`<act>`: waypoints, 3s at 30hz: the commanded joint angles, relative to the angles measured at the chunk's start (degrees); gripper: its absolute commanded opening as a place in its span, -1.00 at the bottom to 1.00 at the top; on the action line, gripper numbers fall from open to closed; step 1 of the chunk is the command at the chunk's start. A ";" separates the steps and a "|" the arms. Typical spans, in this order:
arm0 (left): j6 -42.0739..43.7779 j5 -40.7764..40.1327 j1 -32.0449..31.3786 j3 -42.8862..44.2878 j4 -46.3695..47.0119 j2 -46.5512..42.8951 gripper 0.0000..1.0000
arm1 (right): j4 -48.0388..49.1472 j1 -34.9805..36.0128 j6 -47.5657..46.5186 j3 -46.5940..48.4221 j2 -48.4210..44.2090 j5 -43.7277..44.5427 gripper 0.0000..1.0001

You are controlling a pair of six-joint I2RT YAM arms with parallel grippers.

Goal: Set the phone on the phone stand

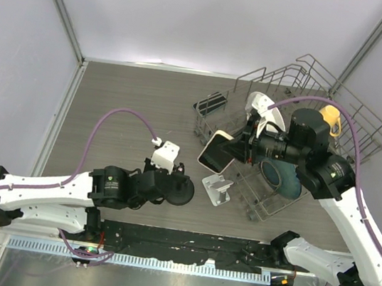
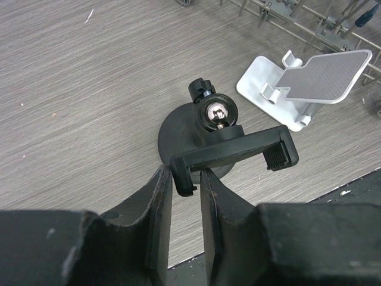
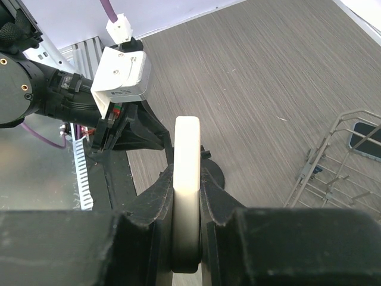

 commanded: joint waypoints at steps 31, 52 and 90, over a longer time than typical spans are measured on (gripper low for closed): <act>21.99 15.98 1.10 -5.49 9.47 -12.31 -1.00 | 13.03 33.57 -32.38 -6.47 12.48 -4.86 -1.00; 28.14 25.92 2.86 -7.25 10.61 -15.30 -1.00 | 18.83 30.15 -35.11 -7.78 16.45 -13.12 -1.00; 27.62 22.06 2.95 -8.22 11.58 -18.20 -1.00 | 8.98 28.21 -33.00 -5.14 17.41 -10.22 -1.00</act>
